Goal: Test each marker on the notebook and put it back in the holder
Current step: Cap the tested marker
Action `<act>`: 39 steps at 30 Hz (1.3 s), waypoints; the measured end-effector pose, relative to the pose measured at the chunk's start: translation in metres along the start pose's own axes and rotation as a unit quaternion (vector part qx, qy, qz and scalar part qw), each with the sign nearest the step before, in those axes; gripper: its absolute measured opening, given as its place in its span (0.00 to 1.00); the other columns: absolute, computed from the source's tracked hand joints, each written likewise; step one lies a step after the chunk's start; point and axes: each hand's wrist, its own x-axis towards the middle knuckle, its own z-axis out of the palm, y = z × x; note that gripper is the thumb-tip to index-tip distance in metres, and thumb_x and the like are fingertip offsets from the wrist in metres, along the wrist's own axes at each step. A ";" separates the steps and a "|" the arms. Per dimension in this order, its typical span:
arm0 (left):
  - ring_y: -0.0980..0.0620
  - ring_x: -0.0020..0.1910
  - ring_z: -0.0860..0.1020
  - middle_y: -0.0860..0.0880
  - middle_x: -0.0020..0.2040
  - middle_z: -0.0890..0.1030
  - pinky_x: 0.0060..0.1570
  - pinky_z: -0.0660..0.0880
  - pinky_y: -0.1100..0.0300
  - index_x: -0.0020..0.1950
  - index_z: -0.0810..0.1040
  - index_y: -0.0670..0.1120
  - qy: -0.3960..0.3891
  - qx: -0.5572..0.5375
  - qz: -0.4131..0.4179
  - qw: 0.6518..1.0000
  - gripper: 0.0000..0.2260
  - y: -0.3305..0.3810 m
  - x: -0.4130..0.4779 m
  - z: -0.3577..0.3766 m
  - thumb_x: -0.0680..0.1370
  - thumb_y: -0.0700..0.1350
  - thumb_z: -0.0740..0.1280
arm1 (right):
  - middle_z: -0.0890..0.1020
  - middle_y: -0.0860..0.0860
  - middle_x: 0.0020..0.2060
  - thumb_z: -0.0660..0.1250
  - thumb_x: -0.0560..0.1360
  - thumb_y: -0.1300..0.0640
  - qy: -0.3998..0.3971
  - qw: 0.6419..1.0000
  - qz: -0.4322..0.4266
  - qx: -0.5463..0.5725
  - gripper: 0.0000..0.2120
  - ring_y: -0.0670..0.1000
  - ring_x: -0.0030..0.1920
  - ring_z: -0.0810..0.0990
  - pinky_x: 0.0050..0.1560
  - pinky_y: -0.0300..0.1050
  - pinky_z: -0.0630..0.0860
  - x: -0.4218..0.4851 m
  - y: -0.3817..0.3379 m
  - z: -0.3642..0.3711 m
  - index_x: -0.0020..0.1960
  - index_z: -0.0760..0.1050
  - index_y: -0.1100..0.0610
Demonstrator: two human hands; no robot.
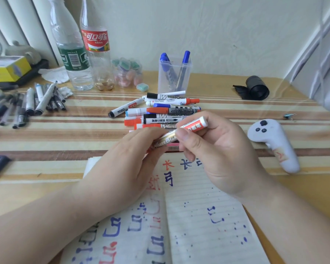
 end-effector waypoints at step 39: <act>0.52 0.49 0.79 0.59 0.53 0.75 0.45 0.75 0.65 0.72 0.61 0.53 -0.073 -0.152 -0.044 0.985 0.31 -0.008 -0.007 0.008 0.74 0.28 0.55 | 0.61 0.51 0.23 0.68 0.78 0.45 0.164 0.934 0.316 0.036 0.22 0.48 0.20 0.54 0.20 0.35 0.52 0.013 -0.008 -0.038 0.31 0.65 0.53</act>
